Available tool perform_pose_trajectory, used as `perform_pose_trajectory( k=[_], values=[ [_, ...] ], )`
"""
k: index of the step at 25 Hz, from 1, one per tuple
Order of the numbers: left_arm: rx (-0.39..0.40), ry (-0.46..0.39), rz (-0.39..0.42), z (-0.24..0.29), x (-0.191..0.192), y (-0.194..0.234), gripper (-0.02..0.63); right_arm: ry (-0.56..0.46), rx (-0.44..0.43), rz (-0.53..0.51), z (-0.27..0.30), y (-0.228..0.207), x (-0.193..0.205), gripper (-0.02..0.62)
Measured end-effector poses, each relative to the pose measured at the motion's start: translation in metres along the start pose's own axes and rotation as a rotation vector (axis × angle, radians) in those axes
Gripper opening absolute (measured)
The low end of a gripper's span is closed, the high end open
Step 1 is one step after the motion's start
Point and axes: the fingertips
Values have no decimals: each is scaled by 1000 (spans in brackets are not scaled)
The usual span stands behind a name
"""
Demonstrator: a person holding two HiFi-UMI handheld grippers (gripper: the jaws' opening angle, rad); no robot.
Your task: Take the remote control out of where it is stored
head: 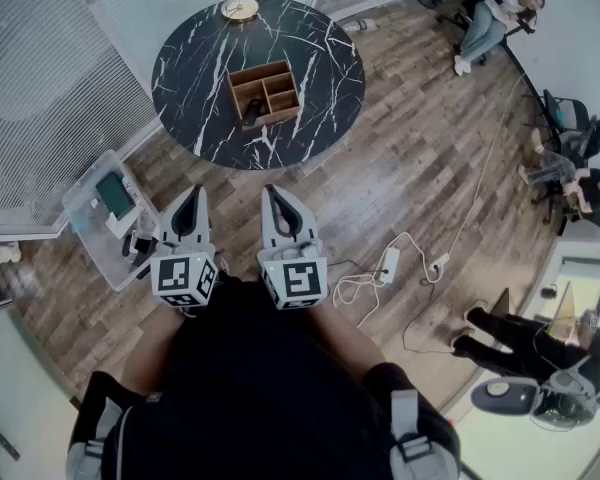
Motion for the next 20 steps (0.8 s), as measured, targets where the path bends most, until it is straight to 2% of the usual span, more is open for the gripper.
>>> perform_pose_trajectory(
  k=[11, 20],
  values=[
    [-6, -12, -2, 4, -2, -15, 8, 7, -12, -3, -1, -15, 0, 2],
    [-55, -31, 14, 14, -5, -45, 8, 18, -72, -7, -5, -37, 1, 2]
  ],
)
Point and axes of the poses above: the fingertips, and each gripper's own axes: z forward along the fingers, y to its left, x out of its underside, and after that the axes turned 10 degrees about y, right-handed
